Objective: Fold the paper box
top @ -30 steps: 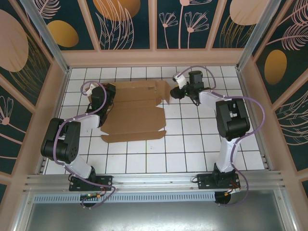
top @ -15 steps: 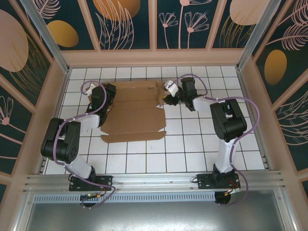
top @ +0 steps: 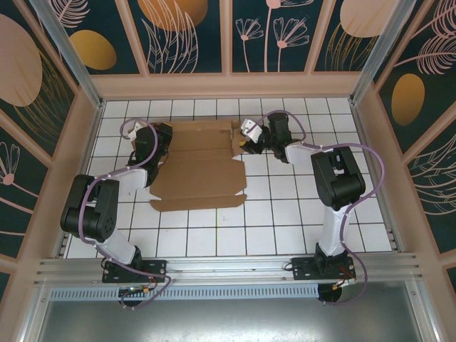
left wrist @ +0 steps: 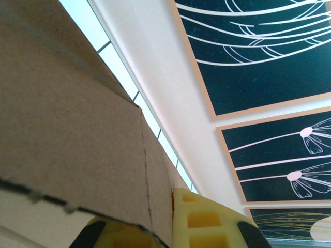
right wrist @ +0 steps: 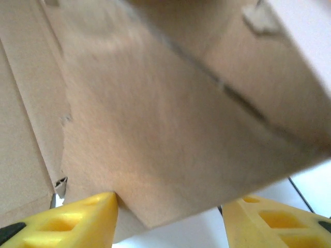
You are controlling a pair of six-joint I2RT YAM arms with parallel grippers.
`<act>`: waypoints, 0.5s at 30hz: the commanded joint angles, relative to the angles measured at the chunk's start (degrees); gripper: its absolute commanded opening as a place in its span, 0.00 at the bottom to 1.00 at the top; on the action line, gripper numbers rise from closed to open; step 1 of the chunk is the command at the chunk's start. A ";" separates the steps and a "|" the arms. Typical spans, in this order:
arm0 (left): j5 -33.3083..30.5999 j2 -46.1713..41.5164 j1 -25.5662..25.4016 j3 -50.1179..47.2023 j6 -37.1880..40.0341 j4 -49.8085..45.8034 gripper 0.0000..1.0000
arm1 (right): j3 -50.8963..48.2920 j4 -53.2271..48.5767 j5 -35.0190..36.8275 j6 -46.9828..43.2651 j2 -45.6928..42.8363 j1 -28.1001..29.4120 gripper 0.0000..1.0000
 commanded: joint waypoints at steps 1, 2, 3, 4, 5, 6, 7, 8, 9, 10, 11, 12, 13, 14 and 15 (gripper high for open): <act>3.86 0.51 0.18 0.85 1.22 -10.46 0.00 | 3.09 -1.82 -3.91 -2.73 -1.58 0.59 0.56; 4.02 0.32 0.26 1.30 1.18 -11.28 0.00 | 2.97 -2.38 -4.15 -3.17 -1.92 0.87 0.56; 4.25 0.23 0.43 1.94 1.09 -12.33 0.00 | 2.77 -2.59 -4.26 -3.19 -2.23 1.13 0.56; 4.44 0.22 0.43 2.49 1.04 -13.07 0.00 | 2.52 -2.62 -4.26 -3.11 -2.52 1.32 0.56; 4.61 0.29 0.50 3.19 1.03 -14.13 0.00 | 2.12 -2.82 -4.26 -3.11 -2.76 1.33 0.56; 4.89 0.39 0.52 3.81 0.66 -15.22 0.00 | 1.88 -2.87 -3.94 -3.04 -2.98 1.42 0.56; 5.23 0.63 0.65 4.31 0.25 -15.80 0.00 | 1.63 -2.96 -3.74 -3.06 -3.09 1.42 0.56; 6.08 0.95 0.90 4.63 -0.31 -15.96 0.00 | 1.22 -3.21 -3.65 -3.18 -3.33 1.42 0.57; 7.14 1.46 1.19 5.07 -0.79 -16.19 0.00 | 0.78 -3.38 -3.72 -3.36 -3.50 1.42 0.57; 8.08 1.93 1.39 5.75 -1.21 -16.88 0.00 | 0.41 -3.40 -3.60 -3.46 -3.64 1.42 0.58; 8.99 2.41 1.72 6.88 -1.55 -17.69 0.00 | 0.01 -3.46 -3.43 -3.43 -3.87 1.40 0.58; 9.87 2.87 1.86 7.76 -1.72 -18.53 0.00 | -0.28 -3.48 -3.49 -3.45 -4.02 1.38 0.59; 10.19 3.10 1.94 8.62 -1.67 -19.62 0.00 | -0.54 -3.40 -3.38 -3.45 -4.15 1.35 0.59; 10.31 3.30 2.00 9.58 -1.56 -20.60 0.00 | -0.75 -3.40 -3.31 -3.33 -4.32 1.25 0.59; 10.18 3.23 1.95 10.22 -1.37 -21.24 0.00 | -0.85 -3.40 -3.52 -3.12 -4.44 1.26 0.59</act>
